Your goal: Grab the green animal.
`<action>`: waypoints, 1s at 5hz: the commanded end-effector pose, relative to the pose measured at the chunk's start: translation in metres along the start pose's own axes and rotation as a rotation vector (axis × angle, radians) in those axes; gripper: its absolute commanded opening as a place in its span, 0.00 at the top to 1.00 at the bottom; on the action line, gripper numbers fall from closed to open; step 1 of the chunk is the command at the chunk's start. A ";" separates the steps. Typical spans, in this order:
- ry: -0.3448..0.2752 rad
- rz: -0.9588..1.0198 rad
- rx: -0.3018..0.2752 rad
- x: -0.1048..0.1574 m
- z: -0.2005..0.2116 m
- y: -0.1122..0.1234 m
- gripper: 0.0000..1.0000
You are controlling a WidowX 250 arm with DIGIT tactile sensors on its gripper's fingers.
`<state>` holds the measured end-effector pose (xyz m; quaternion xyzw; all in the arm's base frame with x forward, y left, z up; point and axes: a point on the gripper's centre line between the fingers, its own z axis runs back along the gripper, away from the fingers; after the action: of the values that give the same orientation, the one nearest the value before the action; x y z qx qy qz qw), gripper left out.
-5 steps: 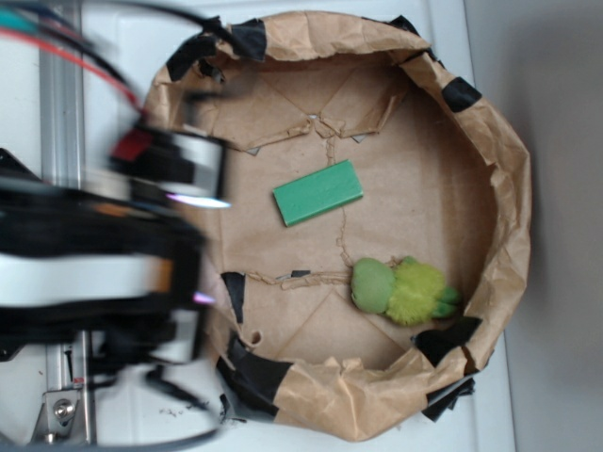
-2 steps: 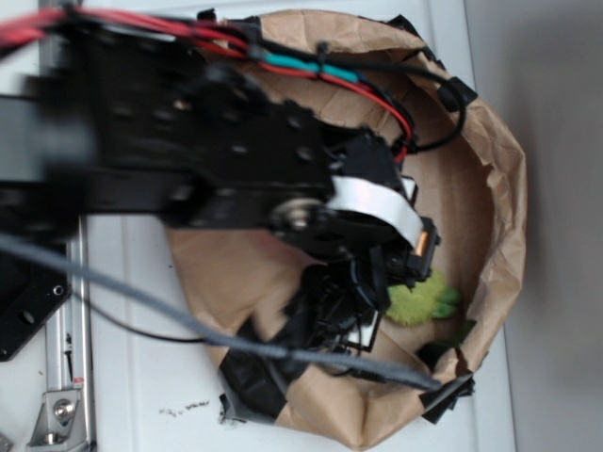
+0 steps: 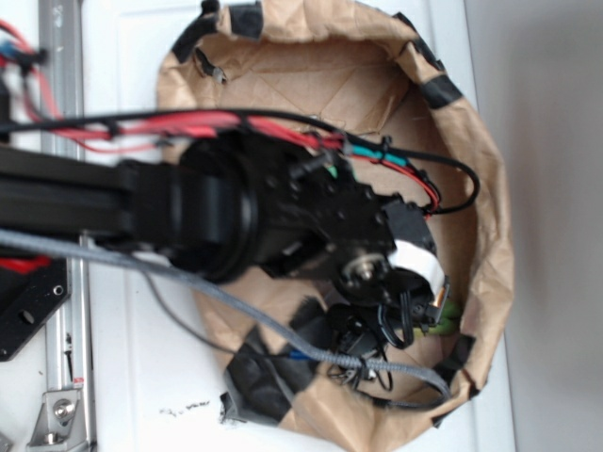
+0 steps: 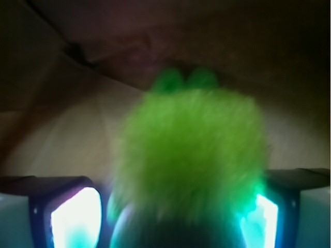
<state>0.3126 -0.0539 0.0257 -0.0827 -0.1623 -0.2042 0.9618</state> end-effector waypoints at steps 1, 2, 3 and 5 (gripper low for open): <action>0.046 -0.043 0.205 0.005 0.015 -0.005 1.00; 0.082 -0.002 0.219 -0.004 0.073 0.012 1.00; 0.194 0.031 0.206 -0.015 0.134 0.026 1.00; 0.263 0.386 0.279 -0.029 0.189 0.017 1.00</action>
<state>0.2358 0.0226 0.1707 0.0487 -0.0067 -0.0114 0.9987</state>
